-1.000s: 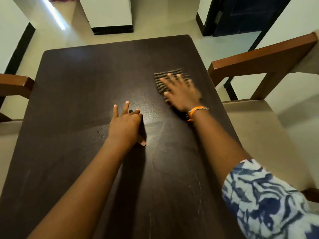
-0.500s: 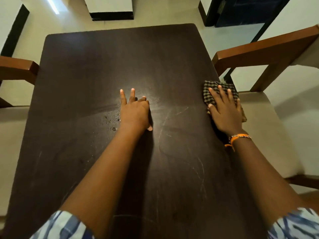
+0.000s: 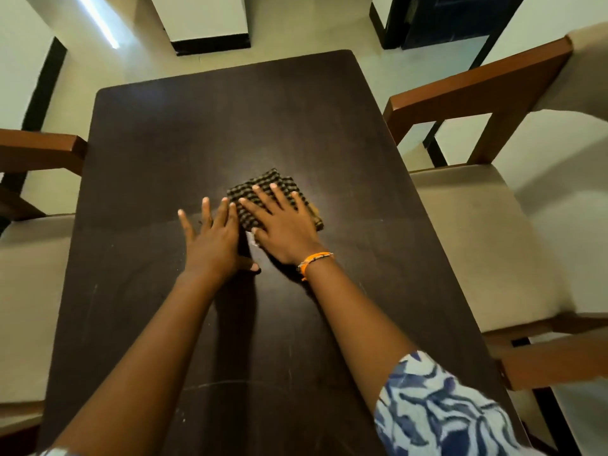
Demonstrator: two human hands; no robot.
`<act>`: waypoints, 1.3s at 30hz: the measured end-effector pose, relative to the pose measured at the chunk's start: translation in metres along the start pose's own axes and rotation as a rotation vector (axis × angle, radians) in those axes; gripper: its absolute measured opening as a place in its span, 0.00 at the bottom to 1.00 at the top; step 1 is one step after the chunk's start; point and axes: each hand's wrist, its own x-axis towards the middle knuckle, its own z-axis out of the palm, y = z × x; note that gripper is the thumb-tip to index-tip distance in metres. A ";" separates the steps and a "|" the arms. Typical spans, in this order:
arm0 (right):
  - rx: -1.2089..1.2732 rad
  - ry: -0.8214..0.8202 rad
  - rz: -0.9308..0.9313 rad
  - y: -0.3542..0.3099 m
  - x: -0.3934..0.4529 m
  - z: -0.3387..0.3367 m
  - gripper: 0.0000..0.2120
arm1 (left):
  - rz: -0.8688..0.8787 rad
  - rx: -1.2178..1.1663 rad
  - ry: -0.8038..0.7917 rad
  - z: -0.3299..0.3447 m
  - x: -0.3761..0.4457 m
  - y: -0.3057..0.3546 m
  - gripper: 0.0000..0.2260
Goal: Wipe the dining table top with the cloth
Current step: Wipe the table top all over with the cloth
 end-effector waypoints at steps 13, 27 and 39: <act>0.068 0.152 0.609 0.152 -0.068 -0.031 0.27 | 0.007 0.108 -0.010 -0.009 -0.010 0.034 0.36; 0.032 0.087 0.014 0.023 -0.038 0.002 0.27 | -0.092 0.102 -0.040 -0.011 -0.003 0.030 0.53; 0.043 0.182 0.623 0.099 -0.067 -0.017 0.27 | -0.010 -0.028 0.022 -0.003 -0.018 0.005 0.51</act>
